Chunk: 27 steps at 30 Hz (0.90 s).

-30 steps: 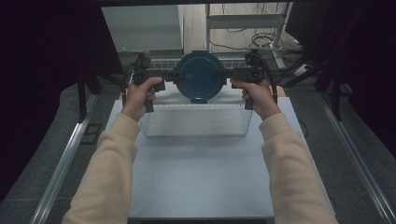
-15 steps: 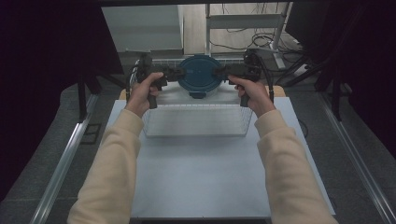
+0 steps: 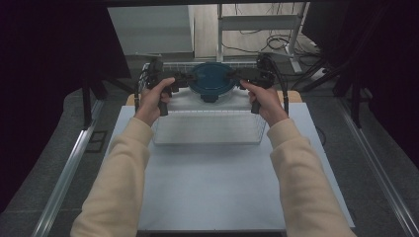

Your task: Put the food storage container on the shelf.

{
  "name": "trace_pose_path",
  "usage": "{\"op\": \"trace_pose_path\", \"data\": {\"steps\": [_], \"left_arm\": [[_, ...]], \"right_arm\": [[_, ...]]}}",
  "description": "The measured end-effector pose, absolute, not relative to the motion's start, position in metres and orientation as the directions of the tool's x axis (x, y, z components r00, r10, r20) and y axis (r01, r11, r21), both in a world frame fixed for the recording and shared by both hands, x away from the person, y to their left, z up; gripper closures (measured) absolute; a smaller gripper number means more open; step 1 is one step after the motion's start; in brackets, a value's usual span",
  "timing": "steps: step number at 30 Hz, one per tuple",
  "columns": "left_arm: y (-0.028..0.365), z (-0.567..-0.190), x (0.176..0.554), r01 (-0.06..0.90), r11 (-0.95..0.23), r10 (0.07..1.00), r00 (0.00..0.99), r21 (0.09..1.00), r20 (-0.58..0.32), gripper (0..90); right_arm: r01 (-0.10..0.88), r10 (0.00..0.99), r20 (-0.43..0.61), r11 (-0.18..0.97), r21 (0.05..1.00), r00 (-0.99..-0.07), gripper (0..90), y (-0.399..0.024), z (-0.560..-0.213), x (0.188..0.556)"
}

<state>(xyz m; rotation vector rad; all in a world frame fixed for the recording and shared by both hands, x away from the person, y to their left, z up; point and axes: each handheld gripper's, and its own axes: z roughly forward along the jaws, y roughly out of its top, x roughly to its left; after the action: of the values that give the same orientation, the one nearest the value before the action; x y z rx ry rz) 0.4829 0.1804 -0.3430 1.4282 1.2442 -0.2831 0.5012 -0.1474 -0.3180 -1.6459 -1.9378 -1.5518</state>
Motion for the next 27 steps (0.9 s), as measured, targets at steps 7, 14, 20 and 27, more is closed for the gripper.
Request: {"op": "trace_pose_path", "data": {"steps": [7, 14, 20, 27], "left_arm": [[0.185, -0.328, 0.457, 0.703, 0.208, 0.605, 0.453, 0.68, -0.655, 21.2], [0.194, -0.325, 0.414, 0.639, 0.16, 0.635, 0.517, 0.752, -0.574, 19.9], [0.199, -0.342, 0.375, 0.62, 0.122, 0.631, 0.554, 0.775, -0.543, 20.1], [0.2, -0.375, 0.325, 0.604, 0.041, 0.633, 0.6, 0.796, -0.488, 20.8]], "right_arm": [[0.742, 0.726, 0.556, -0.096, 0.663, -0.404, 5.9, -0.143, -0.305, 0.474], [0.645, 0.733, 0.473, -0.061, 0.762, -0.489, 6.6, -0.155, -0.3, 0.439], [0.572, 0.719, 0.391, 0.012, 0.82, -0.575, 9.0, -0.173, -0.312, 0.405], [0.506, 0.703, 0.307, 0.086, 0.858, -0.641, 10.3, -0.203, -0.338, 0.35]]}}
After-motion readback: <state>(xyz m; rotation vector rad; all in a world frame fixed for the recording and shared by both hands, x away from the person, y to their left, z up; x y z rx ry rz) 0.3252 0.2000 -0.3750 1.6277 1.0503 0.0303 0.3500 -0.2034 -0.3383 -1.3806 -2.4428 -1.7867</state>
